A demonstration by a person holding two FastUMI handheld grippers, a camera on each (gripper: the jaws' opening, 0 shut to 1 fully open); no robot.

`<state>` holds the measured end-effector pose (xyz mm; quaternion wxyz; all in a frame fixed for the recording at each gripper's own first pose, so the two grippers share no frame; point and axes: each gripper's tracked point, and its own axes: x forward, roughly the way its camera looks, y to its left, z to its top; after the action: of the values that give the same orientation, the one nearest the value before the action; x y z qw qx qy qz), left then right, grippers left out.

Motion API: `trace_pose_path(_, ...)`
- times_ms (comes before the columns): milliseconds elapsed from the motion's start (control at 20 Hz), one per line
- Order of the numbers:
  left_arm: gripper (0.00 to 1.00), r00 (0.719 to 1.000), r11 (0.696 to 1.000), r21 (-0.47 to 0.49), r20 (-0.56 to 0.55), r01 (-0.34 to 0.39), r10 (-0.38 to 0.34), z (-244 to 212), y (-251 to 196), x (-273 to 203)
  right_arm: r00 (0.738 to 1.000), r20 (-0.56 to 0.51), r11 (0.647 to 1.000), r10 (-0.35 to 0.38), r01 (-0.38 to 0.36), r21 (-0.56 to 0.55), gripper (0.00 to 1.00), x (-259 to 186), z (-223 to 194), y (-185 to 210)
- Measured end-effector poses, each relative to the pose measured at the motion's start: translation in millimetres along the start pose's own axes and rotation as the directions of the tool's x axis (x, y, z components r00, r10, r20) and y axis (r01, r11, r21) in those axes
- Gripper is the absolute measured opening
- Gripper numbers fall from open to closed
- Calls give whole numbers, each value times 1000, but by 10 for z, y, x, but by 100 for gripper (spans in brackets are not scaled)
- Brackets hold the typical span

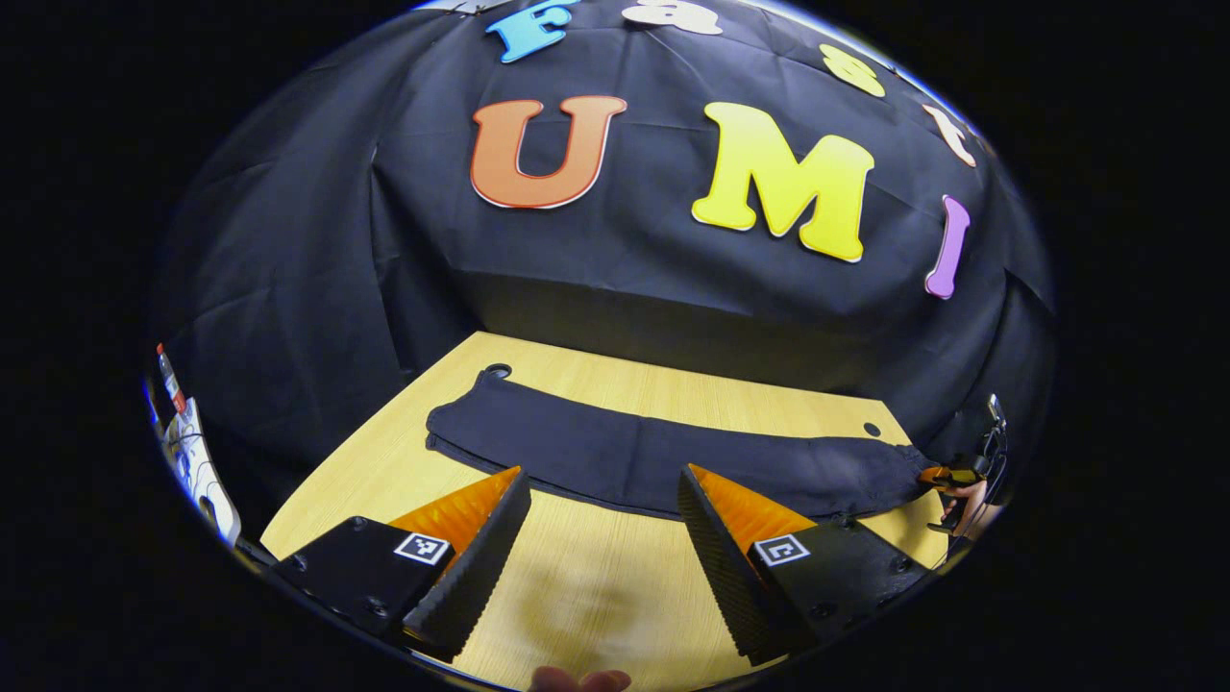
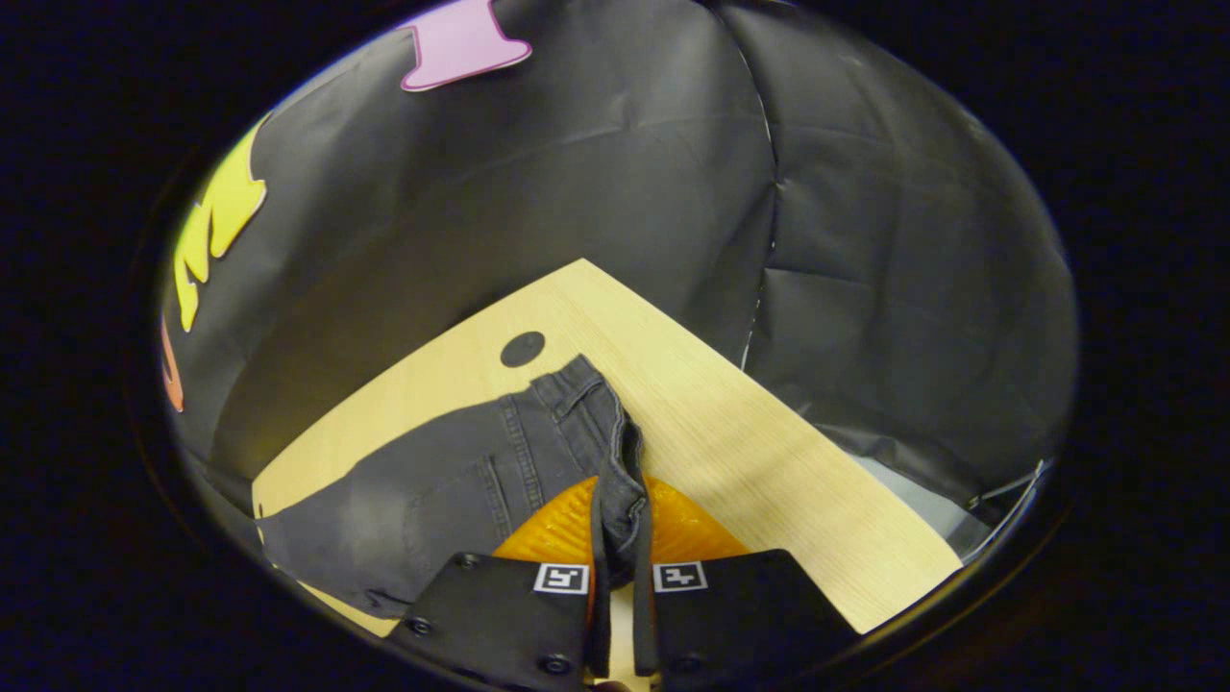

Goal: Grasp the waist and the cuffs of the jeans and fold them to make the two legs overlap; first hold the waist and fold one-third of the jeans toward the cuffs, then hold the cuffs and fold the remaining one-third in the same direction to finish folding.

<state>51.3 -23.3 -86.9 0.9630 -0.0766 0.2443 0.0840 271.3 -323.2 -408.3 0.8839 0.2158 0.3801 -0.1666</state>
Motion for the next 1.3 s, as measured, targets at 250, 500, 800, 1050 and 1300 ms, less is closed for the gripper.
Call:
trace_pose_path(250,99,998,999,-47,58,2,1,80,190,-101,990,94,988,106,-94,-122,10,-609,334,812)
trace_pose_path(500,99,994,988,-152,101,-23,38,120,587,-259,940,139,912,311,-254,-323,5,-1616,239,2393)
trace_pose_path(800,99,981,962,-245,121,-119,152,88,1280,-604,884,18,798,467,-412,-439,9,-1772,-1004,4138)
trace_pose_path(1050,99,963,931,-299,98,-211,250,-48,1765,-928,907,-108,738,406,-395,-547,8,-1253,-2362,4643)
trace_pose_path(1300,99,943,906,-305,61,-293,326,-259,2069,-1169,934,-112,717,338,-333,-612,8,-908,-3053,4720)
